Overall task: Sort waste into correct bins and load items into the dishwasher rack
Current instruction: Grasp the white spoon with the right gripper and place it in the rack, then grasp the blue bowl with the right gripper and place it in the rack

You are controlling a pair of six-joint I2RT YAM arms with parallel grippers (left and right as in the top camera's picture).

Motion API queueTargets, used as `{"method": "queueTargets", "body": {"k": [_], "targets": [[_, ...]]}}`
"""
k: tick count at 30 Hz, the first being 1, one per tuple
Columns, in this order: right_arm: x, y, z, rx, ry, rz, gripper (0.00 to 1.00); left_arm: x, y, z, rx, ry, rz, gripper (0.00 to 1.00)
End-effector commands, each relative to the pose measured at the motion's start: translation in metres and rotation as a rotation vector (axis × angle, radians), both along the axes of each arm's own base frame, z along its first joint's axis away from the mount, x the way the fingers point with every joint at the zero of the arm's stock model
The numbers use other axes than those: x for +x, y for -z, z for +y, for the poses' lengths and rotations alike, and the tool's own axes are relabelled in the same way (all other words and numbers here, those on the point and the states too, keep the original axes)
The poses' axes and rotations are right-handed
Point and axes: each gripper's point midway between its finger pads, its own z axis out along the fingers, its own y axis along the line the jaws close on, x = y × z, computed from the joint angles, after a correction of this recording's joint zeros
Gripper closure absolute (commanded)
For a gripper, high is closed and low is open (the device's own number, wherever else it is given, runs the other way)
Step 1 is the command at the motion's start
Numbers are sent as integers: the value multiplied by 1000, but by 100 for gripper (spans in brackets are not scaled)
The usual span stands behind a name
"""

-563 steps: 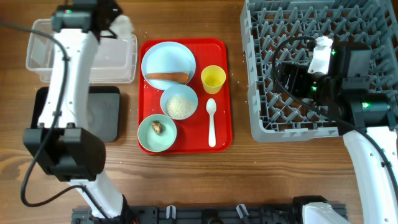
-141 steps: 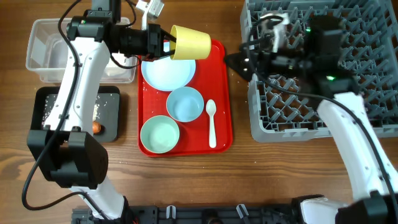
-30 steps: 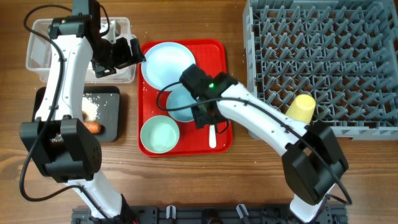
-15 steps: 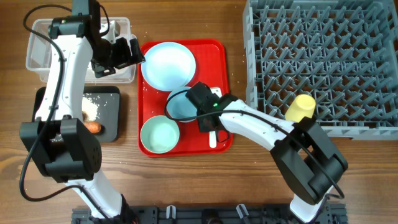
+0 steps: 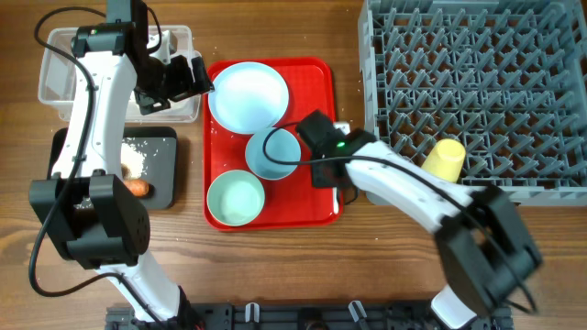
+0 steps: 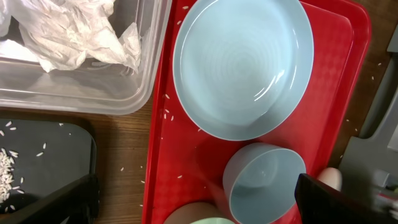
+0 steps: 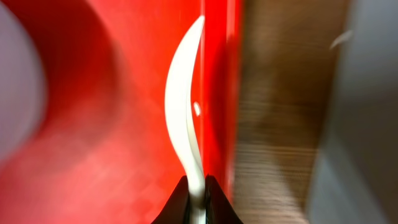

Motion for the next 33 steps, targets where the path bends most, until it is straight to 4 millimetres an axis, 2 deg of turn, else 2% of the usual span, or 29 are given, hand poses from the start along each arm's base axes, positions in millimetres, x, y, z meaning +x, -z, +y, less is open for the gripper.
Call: {"method": "queueTargets", "body": {"k": [1, 3, 5, 6, 11, 13, 17, 18, 19, 20, 22, 24, 26, 28, 30, 33], "targets": [[34, -102, -9, 109, 5, -250, 96, 0, -12, 2, 5, -11, -30, 0], [41, -139, -33, 123, 21, -351, 96, 0, -12, 2, 5, -11, -29, 0], [49, -153, -58, 96, 22, -395, 96, 0, -12, 2, 5, -11, -29, 0], [52, -153, -66, 79, 19, -395, 96, 0, -12, 2, 5, -11, -29, 0], [74, -108, -116, -43, 116, -304, 96, -1, -12, 2, 5, -11, -25, 0], [80, -91, -128, -62, 127, -265, 96, -1, -12, 2, 5, -11, -25, 0], [86, -63, -115, -11, -15, -190, 95, -1, -12, 2, 5, -11, -25, 0], [85, -56, -115, -13, -16, -172, 83, -1, -12, 2, 5, -11, -25, 0], [85, -52, -114, -13, -18, -157, 62, -1, -12, 2, 5, -11, -25, 0], [84, -50, -111, 1, -28, -151, 49, -1, -12, 2, 5, -11, -25, 0], [86, -55, -106, 30, -40, -163, 28, -1, -12, 1, 4, -11, -25, 0], [90, -74, -105, 44, -37, -204, 23, -1, -12, 1, 4, -11, -24, 0], [92, -98, -102, 67, -34, -237, 23, -3, -12, -4, 4, 3, -19, 0], [93, -130, -89, 143, -60, -274, 23, -8, -11, -20, 5, 75, -16, 1], [90, -147, -72, 243, -101, -295, 23, -13, -10, -36, 16, 148, -12, 0], [81, -148, -49, 373, -100, -243, 23, -21, -7, -55, 68, 212, 1, 0]]}}
